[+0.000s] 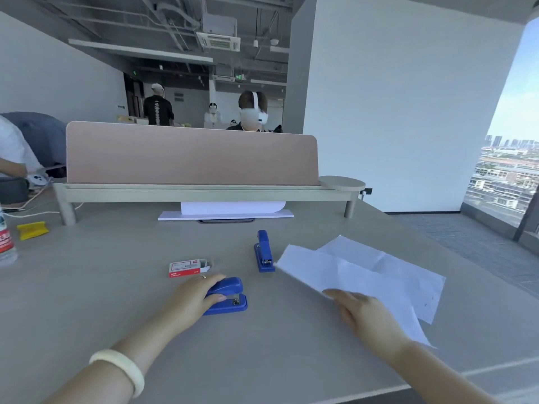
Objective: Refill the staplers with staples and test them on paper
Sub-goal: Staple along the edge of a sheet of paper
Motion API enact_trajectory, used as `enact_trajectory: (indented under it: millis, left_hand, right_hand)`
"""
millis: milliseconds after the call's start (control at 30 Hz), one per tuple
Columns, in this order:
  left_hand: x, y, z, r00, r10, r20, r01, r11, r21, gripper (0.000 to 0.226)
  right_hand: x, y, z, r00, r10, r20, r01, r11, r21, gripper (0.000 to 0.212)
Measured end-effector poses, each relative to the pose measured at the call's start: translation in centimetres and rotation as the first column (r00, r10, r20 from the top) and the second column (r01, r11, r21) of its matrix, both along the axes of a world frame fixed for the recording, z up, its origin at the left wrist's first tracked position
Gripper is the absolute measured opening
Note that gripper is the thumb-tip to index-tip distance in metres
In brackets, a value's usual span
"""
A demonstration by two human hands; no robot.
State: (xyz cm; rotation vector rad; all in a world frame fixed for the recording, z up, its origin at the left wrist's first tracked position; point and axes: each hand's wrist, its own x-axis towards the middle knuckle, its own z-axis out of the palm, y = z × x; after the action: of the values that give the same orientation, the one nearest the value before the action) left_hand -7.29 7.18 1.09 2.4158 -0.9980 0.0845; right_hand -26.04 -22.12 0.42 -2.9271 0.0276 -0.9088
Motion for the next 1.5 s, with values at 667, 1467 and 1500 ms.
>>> enact_trajectory:
  millis: [667,1467,1500]
  left_hand:
    - [-4.3,5.4,0.3,0.997,0.041,-0.063,-0.043,0.998,-0.043,0.017]
    - [-0.1,3.7,1.2,0.994,-0.024,-0.107,0.028,0.999,0.031,0.021]
    - [0.1,3.6,1.1,0.993,-0.027,-0.113,0.032,0.999,0.041,0.019]
  right_hand:
    - [-0.6,8.8,-1.6,0.917,0.321,-0.239,-0.259,0.931,0.257,0.025]
    - [8.5,8.8,-1.3,0.824,0.146,-0.548,-0.032,0.977,0.212,0.101]
    - [8.5,8.8,-1.3,0.818,0.144,-0.556,-0.031,0.978,0.208,0.084]
